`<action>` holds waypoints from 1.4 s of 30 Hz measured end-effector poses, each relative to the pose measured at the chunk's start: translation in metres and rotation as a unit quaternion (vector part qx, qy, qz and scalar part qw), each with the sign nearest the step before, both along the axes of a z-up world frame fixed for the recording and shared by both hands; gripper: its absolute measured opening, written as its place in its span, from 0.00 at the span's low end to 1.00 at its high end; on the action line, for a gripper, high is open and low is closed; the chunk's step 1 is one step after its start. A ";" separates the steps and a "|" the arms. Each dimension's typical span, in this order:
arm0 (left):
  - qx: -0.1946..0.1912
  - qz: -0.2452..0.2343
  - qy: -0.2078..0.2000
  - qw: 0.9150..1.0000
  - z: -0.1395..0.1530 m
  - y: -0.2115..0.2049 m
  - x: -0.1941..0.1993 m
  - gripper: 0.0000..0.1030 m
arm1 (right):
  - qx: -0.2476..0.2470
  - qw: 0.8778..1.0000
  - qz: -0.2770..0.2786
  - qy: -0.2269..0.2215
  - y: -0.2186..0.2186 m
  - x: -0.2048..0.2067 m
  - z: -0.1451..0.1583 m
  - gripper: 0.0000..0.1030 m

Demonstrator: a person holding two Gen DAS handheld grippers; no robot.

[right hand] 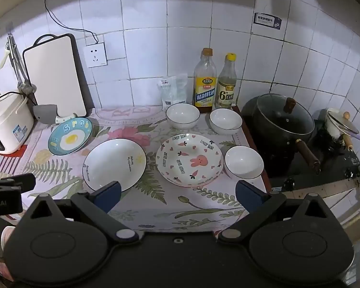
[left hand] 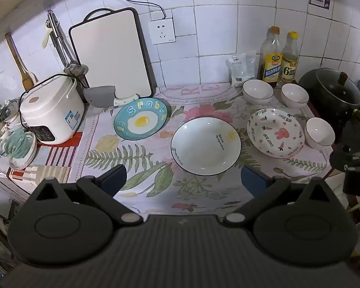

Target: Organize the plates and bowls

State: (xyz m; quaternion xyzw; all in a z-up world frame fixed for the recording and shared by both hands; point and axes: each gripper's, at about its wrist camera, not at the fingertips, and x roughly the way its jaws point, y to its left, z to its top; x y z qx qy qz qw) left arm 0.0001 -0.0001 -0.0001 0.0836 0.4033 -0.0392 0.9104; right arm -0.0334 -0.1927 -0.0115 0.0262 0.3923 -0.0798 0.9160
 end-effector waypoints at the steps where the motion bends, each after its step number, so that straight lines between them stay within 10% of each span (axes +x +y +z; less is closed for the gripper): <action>1: 0.002 -0.002 0.000 1.000 0.000 -0.001 0.000 0.98 | -0.001 1.000 0.000 -0.001 0.000 0.000 0.001 0.99; 42: -0.032 -0.004 0.005 0.999 -0.009 0.014 0.012 1.00 | 0.004 1.000 0.018 0.004 0.015 0.005 -0.005 0.99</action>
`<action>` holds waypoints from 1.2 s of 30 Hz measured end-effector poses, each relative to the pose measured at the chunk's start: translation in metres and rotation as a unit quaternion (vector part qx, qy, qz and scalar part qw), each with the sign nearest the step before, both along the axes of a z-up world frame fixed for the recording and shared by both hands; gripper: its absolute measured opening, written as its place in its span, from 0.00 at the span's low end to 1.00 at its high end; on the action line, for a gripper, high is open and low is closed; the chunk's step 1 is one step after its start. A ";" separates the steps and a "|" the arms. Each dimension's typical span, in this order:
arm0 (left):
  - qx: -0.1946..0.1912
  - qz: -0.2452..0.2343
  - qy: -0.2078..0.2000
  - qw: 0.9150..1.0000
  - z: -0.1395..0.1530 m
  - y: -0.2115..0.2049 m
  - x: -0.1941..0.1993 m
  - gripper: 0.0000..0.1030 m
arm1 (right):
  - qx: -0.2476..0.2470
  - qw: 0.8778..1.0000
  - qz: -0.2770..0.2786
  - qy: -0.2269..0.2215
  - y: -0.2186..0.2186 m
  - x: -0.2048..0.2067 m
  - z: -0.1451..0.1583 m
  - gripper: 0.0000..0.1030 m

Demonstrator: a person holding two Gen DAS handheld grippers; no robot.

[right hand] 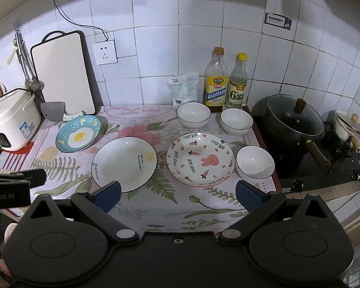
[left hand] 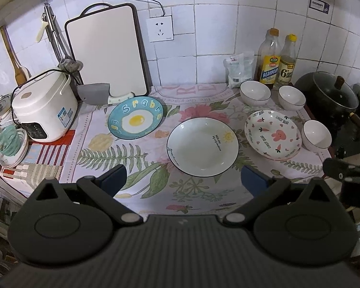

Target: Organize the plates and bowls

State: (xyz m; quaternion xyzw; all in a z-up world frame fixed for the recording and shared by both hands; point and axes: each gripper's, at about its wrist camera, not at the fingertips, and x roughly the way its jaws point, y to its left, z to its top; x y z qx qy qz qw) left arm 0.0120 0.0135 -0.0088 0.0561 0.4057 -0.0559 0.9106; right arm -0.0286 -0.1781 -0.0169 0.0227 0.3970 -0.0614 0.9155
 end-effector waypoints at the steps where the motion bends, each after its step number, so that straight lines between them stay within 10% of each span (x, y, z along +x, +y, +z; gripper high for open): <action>1: 0.000 0.002 0.001 1.000 0.000 0.000 0.001 1.00 | 0.000 1.000 0.001 0.000 0.000 0.000 0.000 0.99; 36: -0.014 -0.016 -0.039 0.999 -0.015 0.008 -0.008 1.00 | 0.011 0.999 0.017 -0.037 -0.002 -0.004 -0.006 1.00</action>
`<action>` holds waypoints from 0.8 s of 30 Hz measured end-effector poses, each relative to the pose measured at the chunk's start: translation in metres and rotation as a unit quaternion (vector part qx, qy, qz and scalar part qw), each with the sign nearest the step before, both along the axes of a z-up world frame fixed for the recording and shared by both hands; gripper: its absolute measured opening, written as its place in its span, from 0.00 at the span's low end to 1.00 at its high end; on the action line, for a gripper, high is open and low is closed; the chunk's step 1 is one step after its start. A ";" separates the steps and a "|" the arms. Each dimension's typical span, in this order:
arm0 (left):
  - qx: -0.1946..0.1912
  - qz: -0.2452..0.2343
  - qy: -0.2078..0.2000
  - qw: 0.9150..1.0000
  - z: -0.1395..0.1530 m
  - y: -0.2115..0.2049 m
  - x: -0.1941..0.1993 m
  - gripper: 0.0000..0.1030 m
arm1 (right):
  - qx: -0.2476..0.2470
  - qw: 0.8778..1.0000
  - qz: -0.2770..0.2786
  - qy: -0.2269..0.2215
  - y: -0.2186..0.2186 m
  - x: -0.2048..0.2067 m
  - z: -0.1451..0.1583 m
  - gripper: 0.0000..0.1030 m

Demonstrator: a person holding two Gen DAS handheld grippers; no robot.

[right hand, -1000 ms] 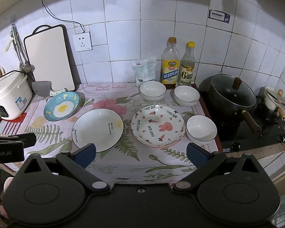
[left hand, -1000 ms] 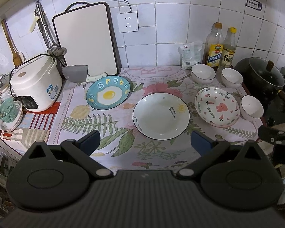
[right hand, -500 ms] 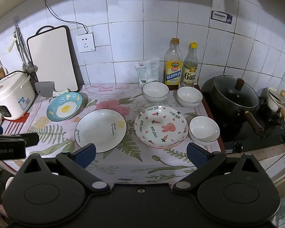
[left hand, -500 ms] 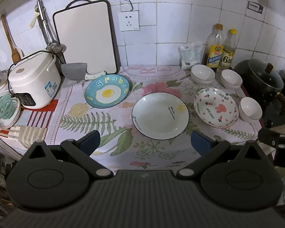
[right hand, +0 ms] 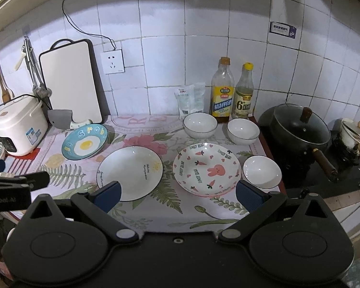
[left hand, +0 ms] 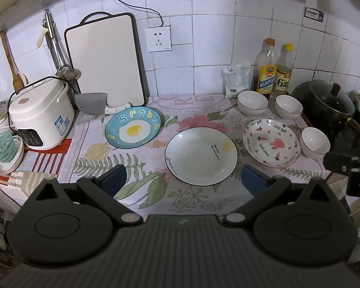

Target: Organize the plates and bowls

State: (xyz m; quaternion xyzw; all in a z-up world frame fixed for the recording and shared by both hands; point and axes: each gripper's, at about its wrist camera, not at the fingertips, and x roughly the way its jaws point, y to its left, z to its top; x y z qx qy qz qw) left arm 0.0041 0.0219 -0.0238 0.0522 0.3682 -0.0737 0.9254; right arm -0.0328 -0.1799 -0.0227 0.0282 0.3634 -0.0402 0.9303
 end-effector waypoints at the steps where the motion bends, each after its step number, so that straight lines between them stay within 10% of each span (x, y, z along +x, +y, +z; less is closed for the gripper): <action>1: 0.000 -0.002 0.001 1.000 -0.001 -0.001 0.000 1.00 | 0.005 1.000 0.001 -0.001 -0.001 0.000 0.000 1.00; 16: -0.037 -0.002 -0.005 0.999 -0.004 0.032 0.026 1.00 | 0.072 0.989 0.093 -0.094 -0.001 0.014 -0.012 1.00; 24: -0.066 0.017 0.021 0.997 -0.026 0.058 0.059 0.97 | 0.111 0.983 0.135 -0.049 -0.001 0.070 -0.059 0.99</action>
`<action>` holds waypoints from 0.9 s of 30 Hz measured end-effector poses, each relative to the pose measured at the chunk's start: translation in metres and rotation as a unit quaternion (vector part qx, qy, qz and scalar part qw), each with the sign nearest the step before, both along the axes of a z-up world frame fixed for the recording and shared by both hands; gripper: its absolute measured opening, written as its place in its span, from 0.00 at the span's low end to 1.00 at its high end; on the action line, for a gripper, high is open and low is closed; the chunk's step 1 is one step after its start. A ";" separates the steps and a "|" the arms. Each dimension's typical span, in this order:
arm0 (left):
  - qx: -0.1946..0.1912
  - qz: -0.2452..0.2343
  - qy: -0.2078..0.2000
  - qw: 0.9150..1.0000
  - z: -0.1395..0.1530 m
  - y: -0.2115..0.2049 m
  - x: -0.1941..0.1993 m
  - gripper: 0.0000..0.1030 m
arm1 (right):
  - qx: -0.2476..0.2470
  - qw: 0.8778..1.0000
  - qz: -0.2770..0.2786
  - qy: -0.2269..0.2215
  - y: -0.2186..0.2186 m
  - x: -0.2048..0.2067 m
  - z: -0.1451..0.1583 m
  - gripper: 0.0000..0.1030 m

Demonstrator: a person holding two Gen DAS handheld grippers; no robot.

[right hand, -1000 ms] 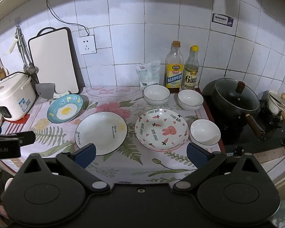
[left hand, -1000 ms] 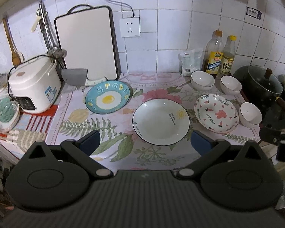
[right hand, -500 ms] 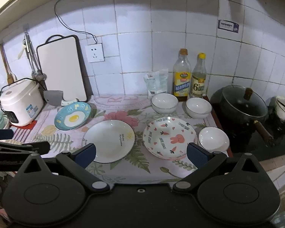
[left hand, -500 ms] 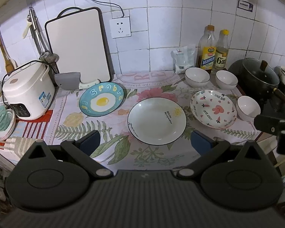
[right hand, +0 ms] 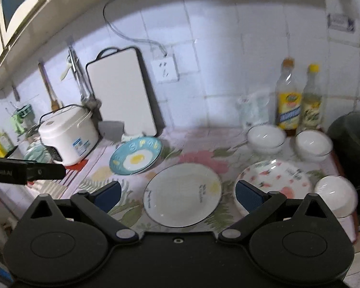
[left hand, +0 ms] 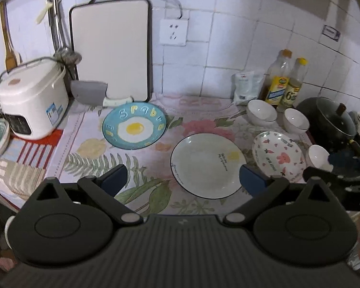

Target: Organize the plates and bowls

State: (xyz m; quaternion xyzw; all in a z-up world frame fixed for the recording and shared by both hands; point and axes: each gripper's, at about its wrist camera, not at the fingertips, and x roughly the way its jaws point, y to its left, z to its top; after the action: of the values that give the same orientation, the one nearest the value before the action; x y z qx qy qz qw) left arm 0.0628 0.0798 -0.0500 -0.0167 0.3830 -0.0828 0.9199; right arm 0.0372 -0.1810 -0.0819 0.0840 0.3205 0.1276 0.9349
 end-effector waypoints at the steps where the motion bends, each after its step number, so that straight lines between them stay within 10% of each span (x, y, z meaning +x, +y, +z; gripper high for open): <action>1: 0.000 0.005 0.004 1.000 -0.008 0.001 0.006 0.97 | 0.006 1.000 0.005 0.006 0.000 0.006 -0.007 0.99; 11: -0.011 0.030 0.057 0.998 -0.098 -0.014 0.062 0.83 | 0.068 0.996 0.004 0.064 -0.003 0.057 -0.094 0.92; 16: 0.023 0.017 0.074 0.997 -0.141 -0.030 0.095 0.73 | 0.090 0.986 0.015 0.138 -0.007 0.092 -0.150 0.68; 27: -0.016 0.076 0.159 0.984 -0.197 -0.029 0.139 0.59 | 0.095 0.980 -0.017 0.175 -0.009 0.135 -0.195 0.57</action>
State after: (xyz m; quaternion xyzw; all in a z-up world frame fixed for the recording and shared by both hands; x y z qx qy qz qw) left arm 0.2023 0.0509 -0.2469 -0.0735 0.5206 -0.0149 0.8505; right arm 0.1718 -0.1899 -0.2768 0.1987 0.4640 0.1248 0.8542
